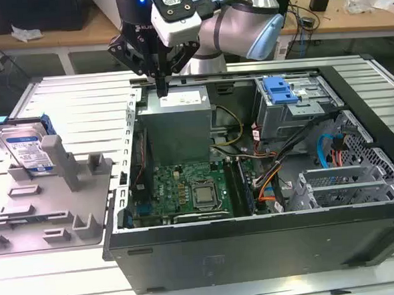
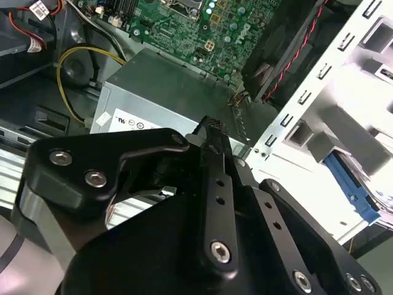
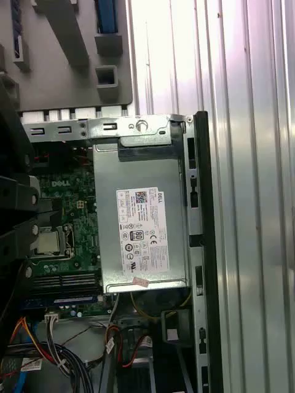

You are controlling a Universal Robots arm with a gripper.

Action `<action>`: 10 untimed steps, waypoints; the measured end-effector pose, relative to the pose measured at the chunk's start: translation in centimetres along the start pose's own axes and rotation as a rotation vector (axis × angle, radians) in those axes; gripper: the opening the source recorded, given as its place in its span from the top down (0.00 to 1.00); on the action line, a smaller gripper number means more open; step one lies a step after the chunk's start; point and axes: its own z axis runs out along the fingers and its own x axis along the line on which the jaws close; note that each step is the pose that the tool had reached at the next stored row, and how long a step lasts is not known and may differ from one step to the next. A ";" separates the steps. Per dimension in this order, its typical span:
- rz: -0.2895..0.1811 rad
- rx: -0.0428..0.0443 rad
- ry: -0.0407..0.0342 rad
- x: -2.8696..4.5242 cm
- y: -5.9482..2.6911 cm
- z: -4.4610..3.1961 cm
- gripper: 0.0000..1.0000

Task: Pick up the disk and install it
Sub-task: 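Reach for the disk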

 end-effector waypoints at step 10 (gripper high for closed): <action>0.000 0.0000 -0.0001 0.00 0.00 0.00 0.89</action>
